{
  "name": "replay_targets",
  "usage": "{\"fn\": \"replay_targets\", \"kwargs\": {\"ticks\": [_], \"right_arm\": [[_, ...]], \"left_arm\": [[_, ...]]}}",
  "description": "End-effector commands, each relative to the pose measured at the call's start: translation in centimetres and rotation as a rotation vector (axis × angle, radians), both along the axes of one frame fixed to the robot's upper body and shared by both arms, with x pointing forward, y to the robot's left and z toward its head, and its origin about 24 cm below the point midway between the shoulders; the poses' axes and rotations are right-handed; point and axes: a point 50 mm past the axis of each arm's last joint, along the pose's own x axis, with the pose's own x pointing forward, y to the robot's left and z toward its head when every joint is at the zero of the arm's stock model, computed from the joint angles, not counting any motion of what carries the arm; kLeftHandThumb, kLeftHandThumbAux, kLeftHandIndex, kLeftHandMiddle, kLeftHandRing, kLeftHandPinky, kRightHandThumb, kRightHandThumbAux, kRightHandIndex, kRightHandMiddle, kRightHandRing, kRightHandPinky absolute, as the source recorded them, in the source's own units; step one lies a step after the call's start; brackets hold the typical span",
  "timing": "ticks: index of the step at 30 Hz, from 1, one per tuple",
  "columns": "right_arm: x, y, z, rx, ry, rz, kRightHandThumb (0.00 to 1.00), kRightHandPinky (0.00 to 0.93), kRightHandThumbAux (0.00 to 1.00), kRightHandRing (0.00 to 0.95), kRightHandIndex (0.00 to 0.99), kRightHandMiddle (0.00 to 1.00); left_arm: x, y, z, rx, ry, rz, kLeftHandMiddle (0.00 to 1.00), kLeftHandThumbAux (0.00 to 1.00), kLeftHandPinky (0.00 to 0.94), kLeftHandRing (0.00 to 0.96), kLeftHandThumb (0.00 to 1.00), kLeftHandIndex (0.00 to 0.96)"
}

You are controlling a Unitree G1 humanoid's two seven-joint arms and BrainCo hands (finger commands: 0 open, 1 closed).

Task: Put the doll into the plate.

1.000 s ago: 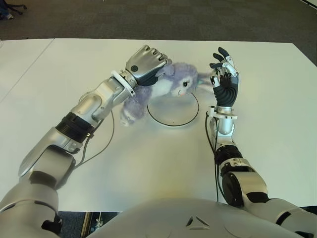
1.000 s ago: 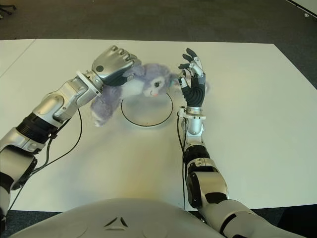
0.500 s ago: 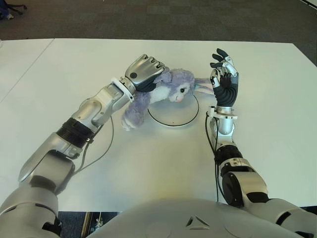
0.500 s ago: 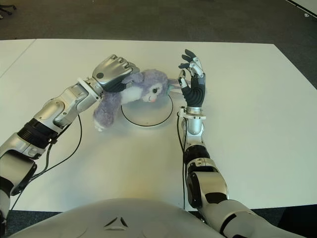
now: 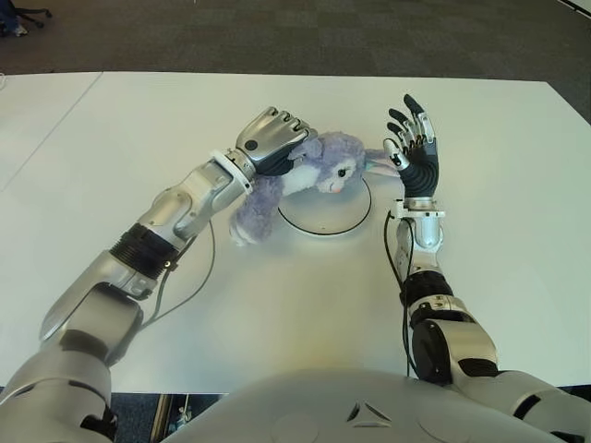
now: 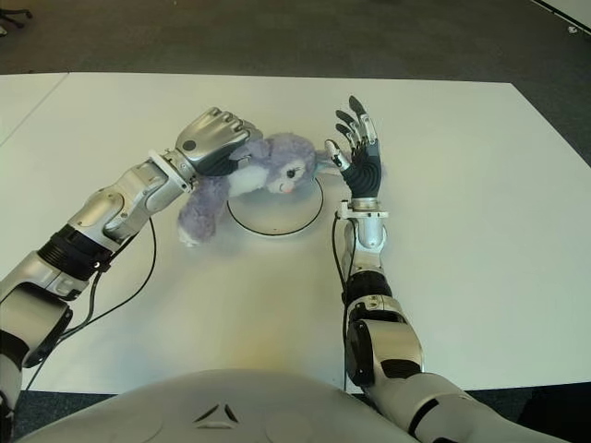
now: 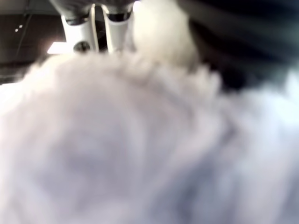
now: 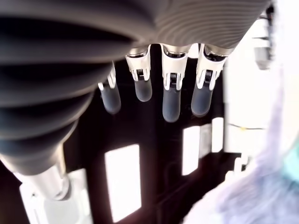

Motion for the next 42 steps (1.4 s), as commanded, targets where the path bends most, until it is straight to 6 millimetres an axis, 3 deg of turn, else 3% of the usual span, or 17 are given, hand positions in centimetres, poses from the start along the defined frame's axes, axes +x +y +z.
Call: {"fn": "replay_targets", "kwargs": {"ticks": [1, 18, 23, 42], "right_arm": [[-18.4, 1.7, -20.2, 0.914, 1.009, -0.203, 0.1, 0.043, 0.63, 0.032, 0.016, 0.05], [-18.6, 1.6, -20.2, 0.911, 0.988, -0.144, 0.12, 0.065, 0.628, 0.048, 0.024, 0.08], [-18.5, 1.7, -20.1, 0.904, 0.978, -0.138, 0.141, 0.121, 0.643, 0.071, 0.029, 0.095], [-18.6, 1.8, -20.0, 0.869, 0.964, -0.138, 0.171, 0.127, 0.69, 0.075, 0.026, 0.088]], "left_arm": [[-1.3, 0.3, -3.8, -0.014, 0.245, 0.034, 0.837, 0.699, 0.865, 0.848, 0.732, 0.44], [-1.8, -0.1, -4.0, -0.11, 0.287, 0.036, 0.834, 0.698, 0.855, 0.842, 0.738, 0.44], [-1.9, -0.1, -4.0, -0.14, 0.294, 0.027, 0.835, 0.698, 0.861, 0.843, 0.739, 0.44], [-2.3, -0.4, -4.4, -0.161, 0.307, 0.018, 0.848, 0.699, 0.877, 0.856, 0.737, 0.44]]}}
